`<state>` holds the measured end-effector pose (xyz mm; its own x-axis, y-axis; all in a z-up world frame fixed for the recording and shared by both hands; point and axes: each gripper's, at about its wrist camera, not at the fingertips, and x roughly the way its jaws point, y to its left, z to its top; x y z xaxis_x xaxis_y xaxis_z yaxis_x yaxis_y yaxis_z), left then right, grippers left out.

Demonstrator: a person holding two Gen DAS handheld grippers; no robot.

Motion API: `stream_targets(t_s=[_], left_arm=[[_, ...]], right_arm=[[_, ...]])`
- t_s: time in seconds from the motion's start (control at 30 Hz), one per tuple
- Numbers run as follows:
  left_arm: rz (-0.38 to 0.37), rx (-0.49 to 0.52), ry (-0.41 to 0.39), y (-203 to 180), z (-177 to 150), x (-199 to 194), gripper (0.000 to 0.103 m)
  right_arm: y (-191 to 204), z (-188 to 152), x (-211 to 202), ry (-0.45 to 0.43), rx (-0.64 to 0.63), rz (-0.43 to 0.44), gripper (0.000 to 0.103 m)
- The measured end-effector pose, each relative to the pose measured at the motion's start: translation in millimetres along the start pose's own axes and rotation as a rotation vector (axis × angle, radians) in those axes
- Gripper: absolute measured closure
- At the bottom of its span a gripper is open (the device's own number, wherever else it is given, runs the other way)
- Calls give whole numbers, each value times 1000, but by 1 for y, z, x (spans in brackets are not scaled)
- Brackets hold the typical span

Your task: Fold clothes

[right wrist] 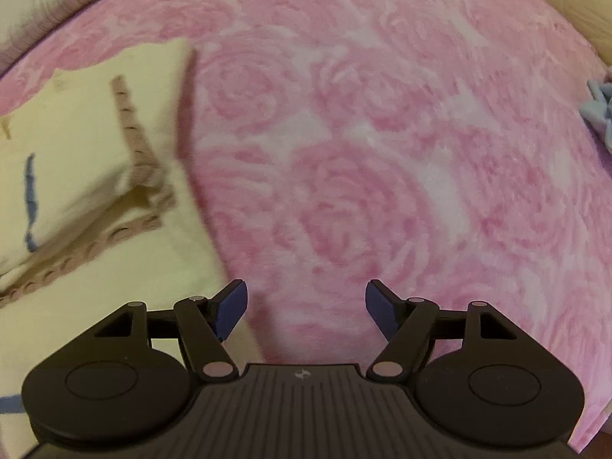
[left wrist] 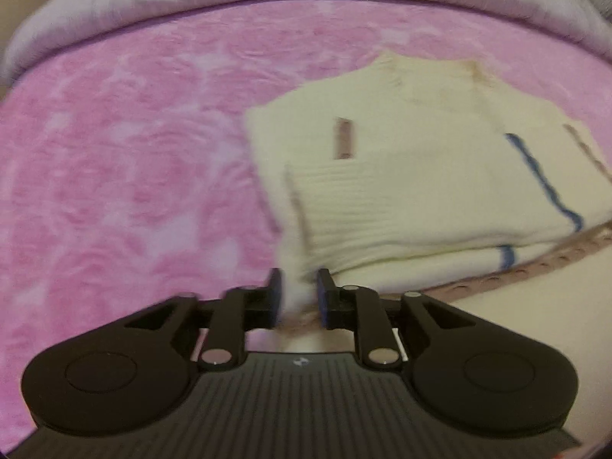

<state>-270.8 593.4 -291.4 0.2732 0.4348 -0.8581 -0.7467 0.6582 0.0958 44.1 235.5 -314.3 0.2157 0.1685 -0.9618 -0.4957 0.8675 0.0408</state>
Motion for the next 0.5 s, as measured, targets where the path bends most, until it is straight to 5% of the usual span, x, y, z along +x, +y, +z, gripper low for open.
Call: stream_targets(t_s=[0.1,0.2,0.37,0.5], left_arm=[[-96,-25,-127,0,6,-20,87],[-153,69,-131,-18,11,-8,86],[-125,99,-3,-16,-13,17,86],[-61,81,149,-4,-41,-5,86]], right_arm=[[10,-9,-7,-38,-13,23,32],[19,-26,-12,-65,-17,46,34],[25,-63,-21,-66,13,45,39],[22,-107,-22,59,15,-24,40]])
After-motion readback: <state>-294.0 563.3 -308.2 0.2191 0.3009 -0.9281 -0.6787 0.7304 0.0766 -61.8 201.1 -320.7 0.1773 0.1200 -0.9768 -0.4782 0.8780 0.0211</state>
